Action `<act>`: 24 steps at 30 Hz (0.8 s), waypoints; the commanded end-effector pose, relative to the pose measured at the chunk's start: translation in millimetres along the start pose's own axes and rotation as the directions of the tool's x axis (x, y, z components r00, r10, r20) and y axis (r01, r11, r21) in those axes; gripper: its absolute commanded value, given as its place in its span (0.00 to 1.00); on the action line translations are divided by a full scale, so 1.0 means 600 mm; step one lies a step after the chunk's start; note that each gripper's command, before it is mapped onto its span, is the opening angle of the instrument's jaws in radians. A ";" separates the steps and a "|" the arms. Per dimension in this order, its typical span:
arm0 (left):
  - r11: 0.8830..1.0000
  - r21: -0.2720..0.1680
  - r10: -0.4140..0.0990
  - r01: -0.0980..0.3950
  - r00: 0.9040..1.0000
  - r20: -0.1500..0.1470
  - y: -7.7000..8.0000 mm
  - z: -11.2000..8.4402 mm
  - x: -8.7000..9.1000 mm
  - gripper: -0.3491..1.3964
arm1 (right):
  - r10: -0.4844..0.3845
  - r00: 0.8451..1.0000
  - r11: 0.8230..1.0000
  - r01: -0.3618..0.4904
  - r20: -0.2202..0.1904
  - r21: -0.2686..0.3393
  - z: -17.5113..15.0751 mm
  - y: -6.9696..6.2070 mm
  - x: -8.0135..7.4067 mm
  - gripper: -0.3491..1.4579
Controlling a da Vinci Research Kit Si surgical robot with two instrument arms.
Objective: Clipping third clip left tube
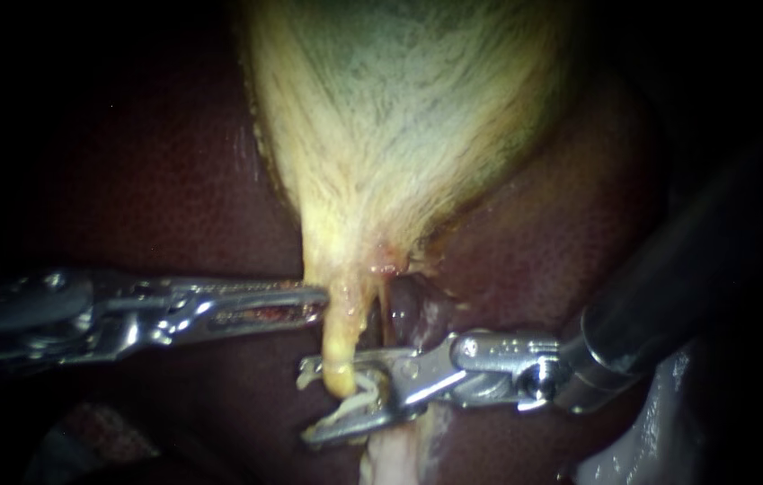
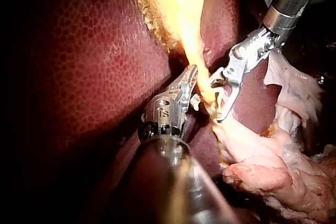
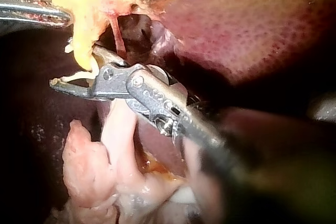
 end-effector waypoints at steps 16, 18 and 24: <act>1.000 0.002 0.000 0.000 1.000 -0.001 -0.0001 0.0004 0.0000 0.00 | -0.026 0.998 0.996 0.021 -0.058 -0.084 -0.0046 0.0018 0.0074 0.31; 1.000 0.002 0.000 0.000 1.000 -0.001 -0.0001 0.0004 0.0000 0.00 | -0.027 0.998 0.996 0.021 -0.062 -0.090 -0.0055 0.0015 0.0070 0.06; 1.000 0.002 0.000 0.000 1.000 0.000 -0.0001 0.0004 0.0000 0.00 | -0.022 0.999 0.992 0.016 -0.042 -0.125 -0.0074 0.0017 0.0060 0.00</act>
